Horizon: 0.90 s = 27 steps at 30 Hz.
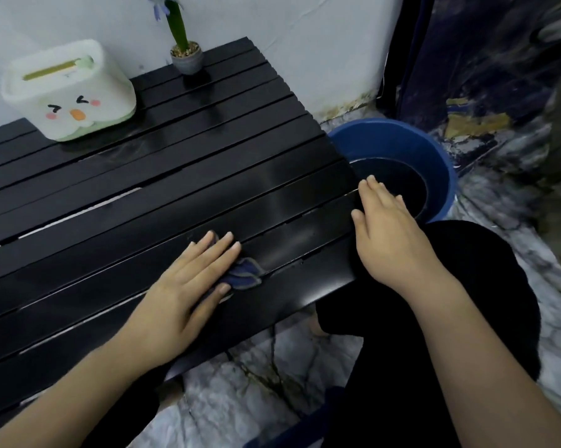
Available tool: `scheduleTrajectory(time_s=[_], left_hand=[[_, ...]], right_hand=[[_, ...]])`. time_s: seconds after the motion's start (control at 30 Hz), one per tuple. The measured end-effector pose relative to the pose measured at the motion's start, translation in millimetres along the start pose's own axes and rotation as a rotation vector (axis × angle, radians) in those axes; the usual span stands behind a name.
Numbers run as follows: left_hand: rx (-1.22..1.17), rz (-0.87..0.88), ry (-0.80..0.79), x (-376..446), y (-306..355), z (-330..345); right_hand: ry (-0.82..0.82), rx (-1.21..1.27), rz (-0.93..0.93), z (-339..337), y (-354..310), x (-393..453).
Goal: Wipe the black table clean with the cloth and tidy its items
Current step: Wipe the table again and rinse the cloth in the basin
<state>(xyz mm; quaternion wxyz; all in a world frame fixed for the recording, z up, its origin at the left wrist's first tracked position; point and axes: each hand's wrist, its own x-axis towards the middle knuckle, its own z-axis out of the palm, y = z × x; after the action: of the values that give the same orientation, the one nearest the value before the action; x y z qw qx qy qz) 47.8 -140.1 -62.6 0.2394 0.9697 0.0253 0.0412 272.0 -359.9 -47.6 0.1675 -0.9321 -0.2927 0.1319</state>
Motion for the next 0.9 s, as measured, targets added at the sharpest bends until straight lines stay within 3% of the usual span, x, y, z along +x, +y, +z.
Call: scheduleTrajectory(time_s=[0.37, 0.67, 0.73, 0.9], left_hand=[[0.062, 0.261, -0.022, 142, 43, 50], [-0.011, 0.22, 0.043, 252, 63, 77], [-0.13, 0.138, 0.081, 272, 66, 74], [-0.898, -0.301, 0.239, 293, 64, 33]], right_hand=[[0.029, 0.194, -0.002, -3, 20, -3], [0.086, 0.213, 0.075, -6, 33, -9], [0.076, 0.209, 0.054, -6, 29, -9], [0.071, 0.139, -0.069, -2, 10, -6]])
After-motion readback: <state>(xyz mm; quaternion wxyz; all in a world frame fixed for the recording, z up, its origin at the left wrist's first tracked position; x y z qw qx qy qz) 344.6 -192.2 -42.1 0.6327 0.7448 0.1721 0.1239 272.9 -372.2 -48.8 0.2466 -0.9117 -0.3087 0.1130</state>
